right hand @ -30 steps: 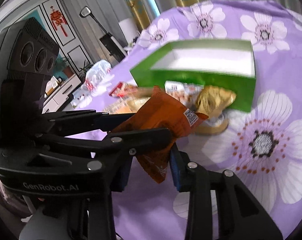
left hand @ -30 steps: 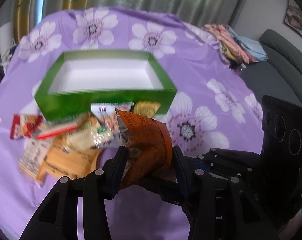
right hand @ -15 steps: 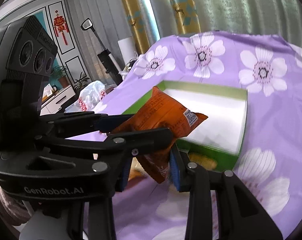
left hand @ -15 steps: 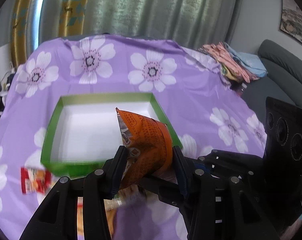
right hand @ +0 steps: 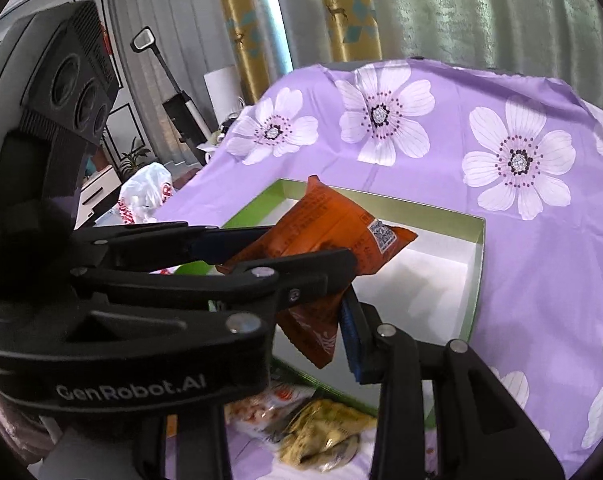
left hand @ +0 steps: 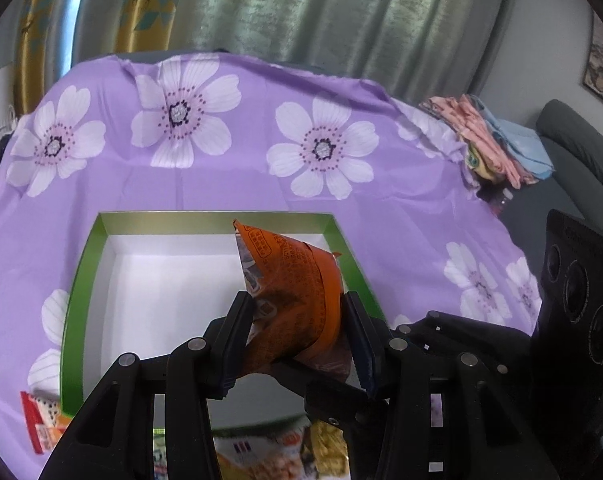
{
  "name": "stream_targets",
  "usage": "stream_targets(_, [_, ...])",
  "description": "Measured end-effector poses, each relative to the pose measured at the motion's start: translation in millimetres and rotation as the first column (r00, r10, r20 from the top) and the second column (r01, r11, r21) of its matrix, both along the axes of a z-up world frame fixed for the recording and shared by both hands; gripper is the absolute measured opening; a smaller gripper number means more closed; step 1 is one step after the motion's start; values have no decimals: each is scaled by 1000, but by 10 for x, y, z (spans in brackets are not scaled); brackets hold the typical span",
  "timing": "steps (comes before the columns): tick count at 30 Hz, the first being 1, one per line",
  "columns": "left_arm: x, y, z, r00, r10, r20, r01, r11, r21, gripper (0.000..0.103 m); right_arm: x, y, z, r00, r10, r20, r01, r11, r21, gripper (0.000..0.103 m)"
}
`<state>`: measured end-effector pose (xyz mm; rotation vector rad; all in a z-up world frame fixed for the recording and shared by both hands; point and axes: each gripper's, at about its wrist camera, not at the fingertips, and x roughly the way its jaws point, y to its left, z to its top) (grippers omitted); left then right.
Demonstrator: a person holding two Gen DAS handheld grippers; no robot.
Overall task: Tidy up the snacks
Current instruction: 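Carry the orange bag over the green box and release it inside, then grasp the yellow-brown printed snack bag with the right tool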
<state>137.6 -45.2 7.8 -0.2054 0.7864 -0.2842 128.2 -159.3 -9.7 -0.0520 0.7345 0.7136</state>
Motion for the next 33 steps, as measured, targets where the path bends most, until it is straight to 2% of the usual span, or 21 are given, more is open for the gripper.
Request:
stream_targets(4, [113, 20, -47, 1000, 18, -20, -19, 1000, -6, 46, 93, 53, -57, 1000, -6, -6, 5, 1000, -28, 37])
stream_targets(6, [128, 35, -57, 999, 30, -28, -30, 1000, 6, 50, 100, 88, -64, 1000, -16, 6, 16, 998, -61, 38])
stream_targets(7, [137, 47, -62, 999, 39, -31, -39, 999, 17, 61, 93, 98, -65, 1000, -22, 13, 23, 997, -77, 43])
stream_targets(8, [122, 65, -61, 998, 53, -30, -52, 998, 31, 78, 87, 98, -63, 999, -30, 19, 31, 996, -87, 46])
stream_targets(10, [55, 103, -33, 997, 79, -13, -79, 995, 56, 85, 30, 86, -36, 998, -48, 34, 52, 993, -106, 56])
stream_targets(15, [-185, 232, 108, 992, 124, 24, -126, 988, 90, 87, -238, 42, 112, 987, -96, 127, 117, 979, -169, 71])
stream_targets(17, [-301, 272, 181, 989, 138, 47, -143, 984, 105, 93, -362, 15, 197, 983, -99, 155, 125, 977, -171, 75])
stream_targets(22, [-609, 340, 345, 984, 156, 81, -164, 981, 105, 97, -638, -60, 396, 967, -130, 220, 170, 970, -175, 85])
stream_targets(25, [-770, 377, 416, 982, 167, 90, -176, 980, 93, 98, -806, -98, 510, 951, -150, 270, 204, 961, -187, 87])
stream_targets(28, [-915, 402, 469, 980, 178, 90, -185, 979, 82, 99, -970, -135, 609, 938, -154, 311, 220, 957, -189, 95])
stream_targets(33, [-1118, 384, 530, 979, 178, 96, -186, 979, 82, 99, -1180, -198, 749, 930, -157, 333, 223, 960, -170, 95])
